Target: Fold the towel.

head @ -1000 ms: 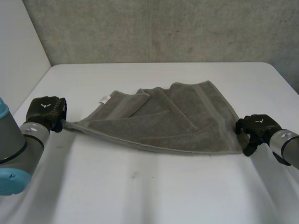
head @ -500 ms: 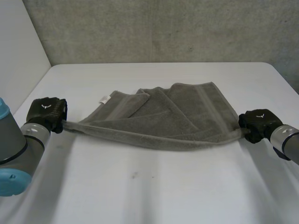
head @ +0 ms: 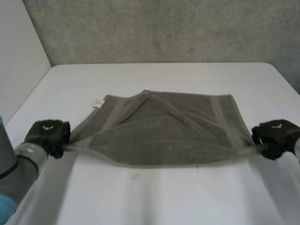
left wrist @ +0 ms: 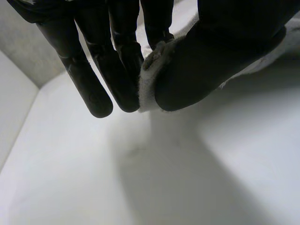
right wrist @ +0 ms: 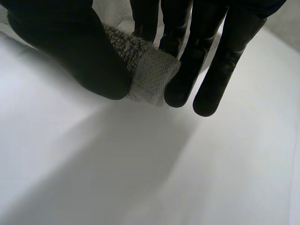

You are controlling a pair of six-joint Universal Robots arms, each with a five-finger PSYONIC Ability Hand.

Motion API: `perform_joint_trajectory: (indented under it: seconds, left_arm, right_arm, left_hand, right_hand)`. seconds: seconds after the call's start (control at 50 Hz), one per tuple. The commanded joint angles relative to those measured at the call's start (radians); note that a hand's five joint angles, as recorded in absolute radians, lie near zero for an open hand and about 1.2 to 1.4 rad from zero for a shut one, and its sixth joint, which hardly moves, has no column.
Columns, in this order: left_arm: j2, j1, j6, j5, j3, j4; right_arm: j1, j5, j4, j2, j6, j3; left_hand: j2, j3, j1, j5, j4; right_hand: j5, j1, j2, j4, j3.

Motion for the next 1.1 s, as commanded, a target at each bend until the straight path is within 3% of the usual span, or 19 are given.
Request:
perform_joint_trajectory:
  seconds: [0.02,0.06,0.16,0.34,0.38,0.42,0.6,0.8,1.1]
  left_arm:
    - [0.222,-0.003,0.005,-0.066,-0.098,-0.196]
    - [0.325,-0.006,0.007,-0.065,-0.103,-0.231]
    - [0.408,-0.009,0.01,-0.063,-0.083,-0.242]
    - [0.365,-0.009,0.018,-0.057,-0.055,-0.228]
    - [0.308,-0.009,0.016,-0.054,-0.046,-0.209]
    - [0.186,-0.009,0.016,-0.052,-0.011,-0.15]
    - [-0.08,-0.022,0.016,-0.051,0.159,-0.059]
    - [-0.432,-0.043,0.016,-0.06,0.533,-0.022]
    - [-0.681,-0.071,0.022,-0.071,0.863,-0.024]
  right_arm:
    - [-0.105,-0.006,0.292,-0.223,-0.23,0.073]
    - [-0.113,-0.007,0.31,-0.263,-0.249,0.075]
    - [-0.115,-0.019,0.32,-0.356,-0.256,0.063]
    - [-0.105,-0.014,0.3,-0.346,-0.255,0.06]
    - [-0.098,-0.004,0.249,-0.225,-0.25,0.04]
    - [-0.092,0.0,0.228,-0.175,-0.241,0.02]
    - [-0.029,0.032,0.188,0.055,-0.115,-0.158]
    - [0.094,0.196,0.082,0.339,-0.026,-0.478]
    - [0.191,0.319,-0.024,0.579,-0.028,-0.789]
  left_hand:
    - [0.179,0.181,0.207,0.186,0.178]
    - [0.179,0.181,0.207,0.186,0.178]
    - [0.179,0.181,0.207,0.186,0.178]
    - [0.179,0.181,0.207,0.186,0.178]
    - [0.179,0.181,0.207,0.186,0.178]
    - [0.179,0.181,0.207,0.186,0.178]
    - [0.179,0.181,0.207,0.186,0.178]
    - [0.179,0.181,0.207,0.186,0.178]
    - [0.179,0.181,0.207,0.186,0.178]
  right_hand:
    - [0.245,0.435,0.222,0.207,0.217]
    - [0.245,0.435,0.222,0.207,0.217]
    - [0.245,0.435,0.222,0.207,0.217]
    - [0.245,0.435,0.222,0.207,0.217]
    - [0.245,0.435,0.222,0.207,0.217]
    - [0.245,0.435,0.222,0.207,0.217]
    - [0.245,0.435,0.222,0.207,0.217]
    - [0.245,0.435,0.222,0.207,0.217]
    - [0.245,0.435,0.222,0.207,0.217]
